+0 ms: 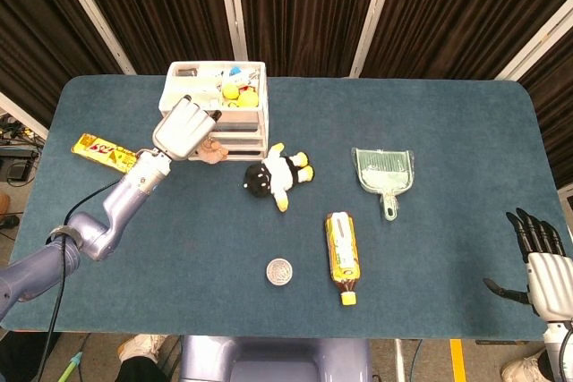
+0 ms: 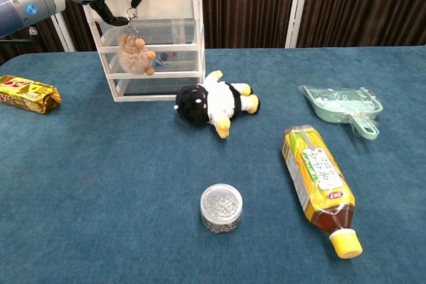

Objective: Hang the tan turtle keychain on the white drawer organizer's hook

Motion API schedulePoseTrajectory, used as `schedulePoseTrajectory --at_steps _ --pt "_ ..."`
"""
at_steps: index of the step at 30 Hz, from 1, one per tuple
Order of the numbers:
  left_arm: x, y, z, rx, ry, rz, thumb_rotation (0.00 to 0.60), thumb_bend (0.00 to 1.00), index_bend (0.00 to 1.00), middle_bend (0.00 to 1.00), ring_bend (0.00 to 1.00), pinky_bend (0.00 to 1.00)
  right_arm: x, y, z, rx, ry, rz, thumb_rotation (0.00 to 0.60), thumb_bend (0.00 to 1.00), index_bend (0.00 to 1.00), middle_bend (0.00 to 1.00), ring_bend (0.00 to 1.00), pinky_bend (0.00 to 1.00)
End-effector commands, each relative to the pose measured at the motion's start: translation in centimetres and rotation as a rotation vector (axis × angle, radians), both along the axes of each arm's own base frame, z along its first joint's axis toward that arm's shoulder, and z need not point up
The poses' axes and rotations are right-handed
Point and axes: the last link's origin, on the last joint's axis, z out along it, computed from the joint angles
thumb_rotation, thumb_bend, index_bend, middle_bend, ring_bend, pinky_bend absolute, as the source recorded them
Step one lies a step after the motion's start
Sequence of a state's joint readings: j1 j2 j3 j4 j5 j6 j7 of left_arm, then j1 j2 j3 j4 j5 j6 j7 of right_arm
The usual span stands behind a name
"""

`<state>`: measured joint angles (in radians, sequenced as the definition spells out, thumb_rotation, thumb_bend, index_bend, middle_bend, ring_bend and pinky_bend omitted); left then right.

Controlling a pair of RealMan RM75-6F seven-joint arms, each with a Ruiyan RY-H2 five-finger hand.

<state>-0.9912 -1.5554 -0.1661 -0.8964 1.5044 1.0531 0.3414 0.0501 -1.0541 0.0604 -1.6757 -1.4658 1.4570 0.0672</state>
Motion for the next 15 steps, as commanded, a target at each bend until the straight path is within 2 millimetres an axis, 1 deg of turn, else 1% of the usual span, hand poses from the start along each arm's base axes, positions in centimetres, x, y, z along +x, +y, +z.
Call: schedulePoseTrajectory --at_steps 1,7,12,15 --pt "-0.15 -0.01 -0.35 -0.006 0.001 0.003 0.6 0.28 0.55 0.99 0.89 0.75 0.0 -0.02 0.02 -0.001 0.001 0.001 0.6 0.0 0.0 0.0 0.0 0.0" --pt "-0.36 -0.02 -0.82 -0.007 -0.001 -0.005 0.6 0.27 0.5 0.98 0.88 0.75 -0.05 -0.04 0.03 -0.002 0.001 -0.003 0.6 0.0 0.0 0.0 0.0 0.0" --pt "-0.53 0.13 -0.75 0.0 0.003 -0.005 0.6 0.26 0.5 0.98 0.88 0.75 0.01 0.03 -0.03 0.001 0.003 0.001 0.6 0.0 0.0 0.0 0.0 0.0" --pt "-0.54 0.12 -0.62 0.006 -0.01 -0.007 0.6 0.24 0.46 0.98 0.88 0.75 0.07 0.05 0.0 -0.001 0.002 0.003 0.6 0.0 0.0 0.0 0.0 0.0"
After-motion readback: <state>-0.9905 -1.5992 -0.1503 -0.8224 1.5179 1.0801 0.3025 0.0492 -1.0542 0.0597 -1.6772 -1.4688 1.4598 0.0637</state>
